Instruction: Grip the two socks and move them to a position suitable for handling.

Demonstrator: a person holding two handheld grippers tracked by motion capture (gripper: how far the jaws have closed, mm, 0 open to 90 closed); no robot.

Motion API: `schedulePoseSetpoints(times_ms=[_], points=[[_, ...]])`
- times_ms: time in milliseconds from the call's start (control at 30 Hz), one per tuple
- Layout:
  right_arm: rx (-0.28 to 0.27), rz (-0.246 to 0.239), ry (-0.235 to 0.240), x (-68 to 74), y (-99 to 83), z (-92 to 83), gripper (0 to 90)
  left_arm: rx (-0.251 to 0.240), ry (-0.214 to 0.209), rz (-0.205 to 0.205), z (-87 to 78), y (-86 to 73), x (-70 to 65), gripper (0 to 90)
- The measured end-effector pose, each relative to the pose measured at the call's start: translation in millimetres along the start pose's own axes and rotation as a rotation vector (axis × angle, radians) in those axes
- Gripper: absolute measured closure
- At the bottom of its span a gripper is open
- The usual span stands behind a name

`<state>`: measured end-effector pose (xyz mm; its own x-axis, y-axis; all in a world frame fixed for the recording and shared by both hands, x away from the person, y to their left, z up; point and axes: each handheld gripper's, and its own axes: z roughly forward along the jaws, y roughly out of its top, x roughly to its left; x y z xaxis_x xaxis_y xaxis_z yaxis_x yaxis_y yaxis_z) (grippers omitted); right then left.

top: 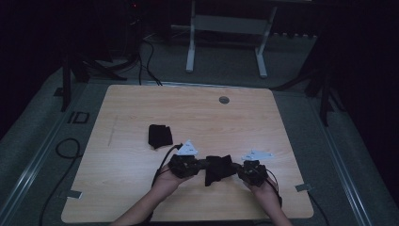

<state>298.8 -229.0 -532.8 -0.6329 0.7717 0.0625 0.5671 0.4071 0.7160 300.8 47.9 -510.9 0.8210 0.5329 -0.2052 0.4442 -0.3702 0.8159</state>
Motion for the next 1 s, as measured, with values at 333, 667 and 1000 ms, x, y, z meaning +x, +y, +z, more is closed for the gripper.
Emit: schedulePoseSetpoints(times_ms=[333,667,1000], points=[[-0.082,0.053,0.008,-13.2,3.6,-47.6,88.1,-0.038,0.070,-0.028,-76.5,-14.2,7.6,83.8],[-0.052,0.100,0.035,-16.3,-21.0,-51.0,88.0,0.037,0.047,-0.046,-67.9,-66.0,6.7,83.3],[0.002,0.141,0.045,-19.4,-42.9,-39.2,87.6,0.085,0.043,-0.081,-54.0,-89.7,15.1,82.6]])
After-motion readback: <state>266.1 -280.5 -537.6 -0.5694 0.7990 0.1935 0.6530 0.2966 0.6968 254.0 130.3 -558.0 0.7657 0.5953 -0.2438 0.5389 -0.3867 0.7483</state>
